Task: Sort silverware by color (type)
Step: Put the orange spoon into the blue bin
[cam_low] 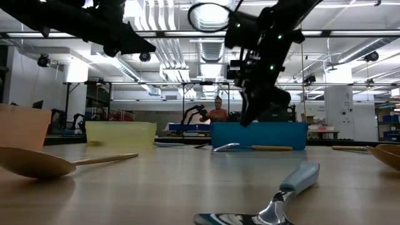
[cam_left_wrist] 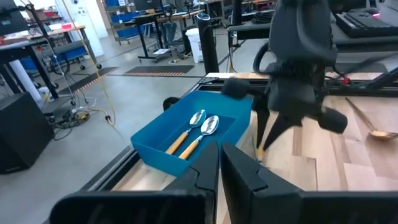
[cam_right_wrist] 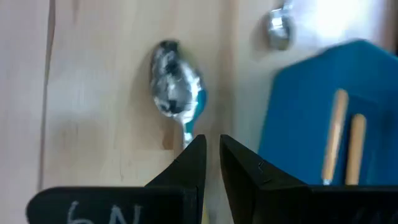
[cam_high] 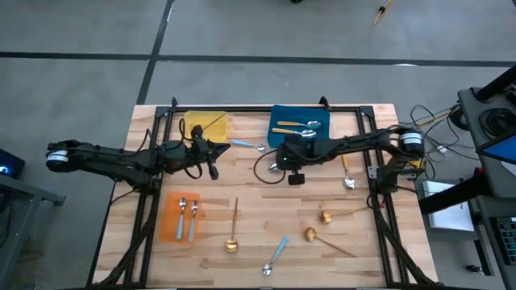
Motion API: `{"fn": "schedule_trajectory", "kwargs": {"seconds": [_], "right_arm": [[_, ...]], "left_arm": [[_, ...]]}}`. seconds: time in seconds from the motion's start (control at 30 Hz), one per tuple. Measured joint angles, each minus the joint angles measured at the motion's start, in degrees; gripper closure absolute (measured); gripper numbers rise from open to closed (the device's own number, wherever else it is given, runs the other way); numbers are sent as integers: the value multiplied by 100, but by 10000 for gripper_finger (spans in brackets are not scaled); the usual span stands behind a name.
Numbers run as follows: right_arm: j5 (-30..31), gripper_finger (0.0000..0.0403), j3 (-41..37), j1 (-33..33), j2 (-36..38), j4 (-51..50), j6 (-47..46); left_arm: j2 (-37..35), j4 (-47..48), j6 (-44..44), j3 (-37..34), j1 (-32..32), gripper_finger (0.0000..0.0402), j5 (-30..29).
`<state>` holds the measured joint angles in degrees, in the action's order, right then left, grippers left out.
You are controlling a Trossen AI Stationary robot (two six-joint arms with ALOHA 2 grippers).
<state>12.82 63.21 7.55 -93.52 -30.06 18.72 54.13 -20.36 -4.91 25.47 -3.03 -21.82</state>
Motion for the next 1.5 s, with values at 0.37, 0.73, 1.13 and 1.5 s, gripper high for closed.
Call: {"fn": "schedule_trajectory", "kwargs": {"seconds": [0.37,0.73,1.13,1.5], "right_arm": [[21,365,899,0,-1156,-715,236],[-125,361,1068,0,-1200,-948,-118],[-105,277,1066,0,-1095,-1035,-232],[-90,268,1066,0,-1470,-969,-372]], "left_arm": [[9,302,0,0,-2,402,-6],[13,299,5,0,-2,402,-6],[13,300,37,0,-2,402,-7],[13,303,48,0,-2,401,-9]]}}
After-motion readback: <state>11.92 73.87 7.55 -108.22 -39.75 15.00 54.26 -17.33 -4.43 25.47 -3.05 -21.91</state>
